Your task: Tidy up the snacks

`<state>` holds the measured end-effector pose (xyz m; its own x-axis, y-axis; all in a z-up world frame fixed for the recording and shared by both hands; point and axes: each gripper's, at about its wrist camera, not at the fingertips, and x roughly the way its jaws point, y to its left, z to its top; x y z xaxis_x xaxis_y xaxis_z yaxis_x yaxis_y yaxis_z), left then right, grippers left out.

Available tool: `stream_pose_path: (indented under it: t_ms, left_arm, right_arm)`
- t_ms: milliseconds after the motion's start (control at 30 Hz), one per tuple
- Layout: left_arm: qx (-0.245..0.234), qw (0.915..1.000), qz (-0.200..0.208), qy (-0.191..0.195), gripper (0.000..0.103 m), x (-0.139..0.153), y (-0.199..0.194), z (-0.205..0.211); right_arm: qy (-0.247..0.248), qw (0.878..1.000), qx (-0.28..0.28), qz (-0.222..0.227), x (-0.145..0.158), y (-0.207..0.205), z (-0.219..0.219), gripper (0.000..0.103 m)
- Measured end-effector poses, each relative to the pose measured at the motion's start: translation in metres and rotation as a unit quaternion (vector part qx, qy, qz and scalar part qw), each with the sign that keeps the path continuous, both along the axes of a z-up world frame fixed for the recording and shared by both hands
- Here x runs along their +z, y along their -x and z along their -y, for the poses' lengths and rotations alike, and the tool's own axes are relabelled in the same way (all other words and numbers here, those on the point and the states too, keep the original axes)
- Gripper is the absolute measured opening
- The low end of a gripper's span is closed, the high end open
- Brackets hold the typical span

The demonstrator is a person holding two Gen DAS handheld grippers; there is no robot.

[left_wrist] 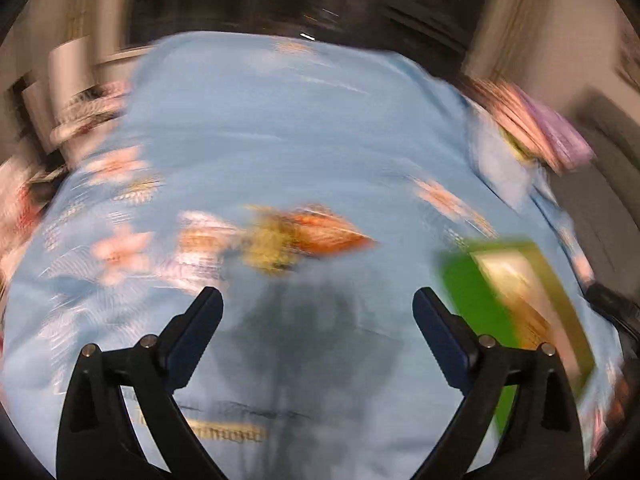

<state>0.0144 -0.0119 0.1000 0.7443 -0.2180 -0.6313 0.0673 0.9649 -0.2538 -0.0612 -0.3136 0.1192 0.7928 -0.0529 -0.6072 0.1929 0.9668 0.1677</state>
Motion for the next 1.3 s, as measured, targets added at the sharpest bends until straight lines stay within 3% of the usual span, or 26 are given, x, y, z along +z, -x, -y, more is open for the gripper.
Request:
stream_pose_path:
  t_ms: [100, 233, 400, 600, 667, 767, 867, 933, 1000, 1300]
  left_arm:
    - [0.085, 0.9949, -0.054, 0.001, 0.096, -0.023, -0.022, -0.057]
    - [0.166, 0.9815, -0.083, 0.048, 0.096, -0.038, -0.032, -0.113]
    - [0.184, 0.9753, -0.103, 0.066, 0.096, -0.045, -0.038, -0.145]
    - [0.227, 0.963, -0.117, 0.087, 0.096, -0.051, -0.029, -0.179]
    - [0.239, 0.96, -0.115, 0.091, 0.096, -0.05, -0.026, -0.187]
    - [0.252, 0.9549, -0.117, 0.106, 0.096, -0.05, -0.023, -0.194]
    - [0.216, 0.9617, -0.109, 0.128, 0.096, -0.046, -0.027, -0.187]
    - [0.206, 0.9642, -0.109, 0.126, 0.096, -0.044, -0.028, -0.182]
    - [0.21, 0.9648, -0.108, 0.115, 0.096, -0.042, -0.027, -0.178]
    - [0.166, 0.9761, -0.102, 0.097, 0.096, -0.036, -0.028, -0.148]
  right_arm:
    - [-0.009, 0.999, 0.05, 0.006, 0.005, -0.008, -0.038, 0.082]
    - [-0.066, 0.988, 0.141, -0.023, 0.005, -0.031, -0.091, 0.082]
    - [-0.125, 0.965, 0.217, -0.074, -0.003, -0.084, -0.166, 0.082]
    - [-0.087, 0.963, 0.222, -0.124, -0.058, -0.157, -0.253, 0.082]
    - [-0.075, 0.962, 0.218, -0.143, -0.083, -0.175, -0.272, 0.073]
    - [-0.031, 0.965, 0.206, -0.161, -0.109, -0.191, -0.291, 0.07]
    - [-0.018, 0.968, 0.192, -0.159, -0.128, -0.202, -0.294, 0.06]
    - [0.006, 0.972, 0.194, -0.136, -0.126, -0.2, -0.298, 0.049]
    - [0.0, 0.971, 0.196, -0.136, -0.126, -0.201, -0.298, 0.043]
    - [-0.054, 0.951, 0.253, -0.171, -0.091, -0.14, -0.263, 0.041]
